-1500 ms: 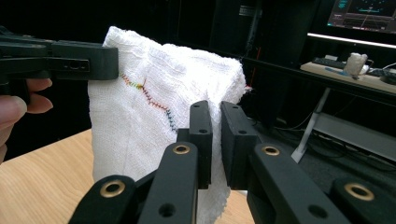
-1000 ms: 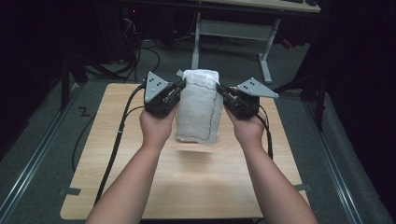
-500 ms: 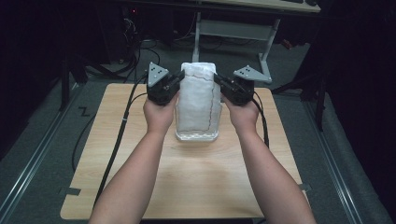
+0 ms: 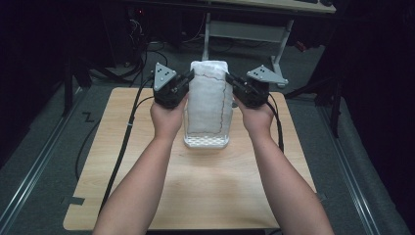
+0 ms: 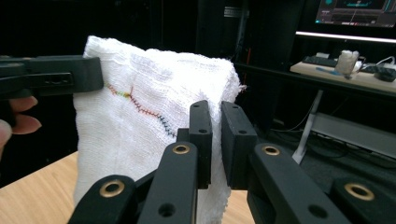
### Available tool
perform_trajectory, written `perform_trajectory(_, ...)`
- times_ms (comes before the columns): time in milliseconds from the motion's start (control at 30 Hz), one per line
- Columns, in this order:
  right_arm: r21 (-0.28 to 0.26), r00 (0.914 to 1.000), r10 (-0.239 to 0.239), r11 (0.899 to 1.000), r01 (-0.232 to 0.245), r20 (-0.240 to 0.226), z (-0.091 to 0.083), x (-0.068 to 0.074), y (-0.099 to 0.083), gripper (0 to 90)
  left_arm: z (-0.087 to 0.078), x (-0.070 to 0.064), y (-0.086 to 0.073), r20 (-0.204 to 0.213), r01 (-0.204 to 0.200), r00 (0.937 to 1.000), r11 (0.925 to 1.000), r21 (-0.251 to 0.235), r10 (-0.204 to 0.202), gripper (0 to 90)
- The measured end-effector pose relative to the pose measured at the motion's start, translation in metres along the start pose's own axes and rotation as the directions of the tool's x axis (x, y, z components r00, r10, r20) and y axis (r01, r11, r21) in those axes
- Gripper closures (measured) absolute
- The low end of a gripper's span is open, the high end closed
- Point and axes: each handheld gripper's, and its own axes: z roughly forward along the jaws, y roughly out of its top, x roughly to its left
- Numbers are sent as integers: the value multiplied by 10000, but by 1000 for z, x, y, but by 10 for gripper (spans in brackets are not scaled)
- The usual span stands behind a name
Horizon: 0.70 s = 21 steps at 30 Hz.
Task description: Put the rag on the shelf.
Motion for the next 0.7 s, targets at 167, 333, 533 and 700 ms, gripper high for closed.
perform_trajectory(167,217,10000,-78,9997,78,-11,13,-5,-2,838,14,10,-8,-303,209,9993,9989,429,-197,865)
perform_trajectory(333,872,9997,-196,9960,183,137,34,-11,-15,838,29,18,-19,-488,252,9986,9945,1021,-202,863)
perform_trajectory(533,1486,9996,-242,9886,222,114,47,-15,-27,836,40,28,-38,-508,471,9980,9828,1787,-386,860)
perform_trajectory(700,1943,9997,-252,9807,235,63,53,-18,-34,835,46,34,-49,-337,936,9955,9680,2329,-882,857)
